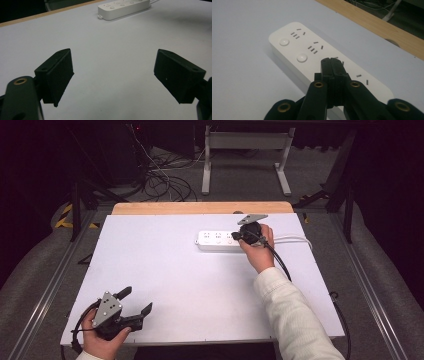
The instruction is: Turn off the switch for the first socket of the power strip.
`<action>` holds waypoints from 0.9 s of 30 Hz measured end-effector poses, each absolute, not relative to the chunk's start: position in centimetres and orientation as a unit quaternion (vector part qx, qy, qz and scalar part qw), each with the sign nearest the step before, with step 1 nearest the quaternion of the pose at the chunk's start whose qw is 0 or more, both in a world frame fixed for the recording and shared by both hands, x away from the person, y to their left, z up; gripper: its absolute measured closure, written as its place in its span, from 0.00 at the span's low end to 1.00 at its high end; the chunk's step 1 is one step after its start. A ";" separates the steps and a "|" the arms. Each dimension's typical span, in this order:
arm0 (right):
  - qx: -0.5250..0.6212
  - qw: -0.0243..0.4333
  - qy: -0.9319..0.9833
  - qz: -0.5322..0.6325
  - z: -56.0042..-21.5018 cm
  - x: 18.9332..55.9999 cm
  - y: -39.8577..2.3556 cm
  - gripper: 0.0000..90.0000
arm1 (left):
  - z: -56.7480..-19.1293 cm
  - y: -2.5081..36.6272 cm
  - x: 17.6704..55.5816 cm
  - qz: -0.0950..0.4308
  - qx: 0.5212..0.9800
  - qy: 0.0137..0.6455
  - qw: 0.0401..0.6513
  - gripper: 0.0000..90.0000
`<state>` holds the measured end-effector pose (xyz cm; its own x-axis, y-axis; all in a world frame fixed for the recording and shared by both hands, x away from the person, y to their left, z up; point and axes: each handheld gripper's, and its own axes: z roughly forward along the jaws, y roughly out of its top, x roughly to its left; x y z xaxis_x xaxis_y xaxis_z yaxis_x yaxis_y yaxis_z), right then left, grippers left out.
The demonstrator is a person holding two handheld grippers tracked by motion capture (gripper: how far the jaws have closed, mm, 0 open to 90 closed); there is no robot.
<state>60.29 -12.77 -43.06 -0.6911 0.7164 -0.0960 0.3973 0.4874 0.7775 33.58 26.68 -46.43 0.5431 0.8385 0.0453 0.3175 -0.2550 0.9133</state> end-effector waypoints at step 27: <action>0.368 0.213 0.844 0.327 -45.0 61.7 -13.9 1.00 | -46.5 26.8 33.6 0.275 0.746 0.389 0.466 0.18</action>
<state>61.73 -13.86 -45.02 -0.6392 0.7598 -0.1187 0.4821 0.5162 0.7079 33.61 26.77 -46.49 0.5470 0.8358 0.0476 0.3243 -0.2640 0.9084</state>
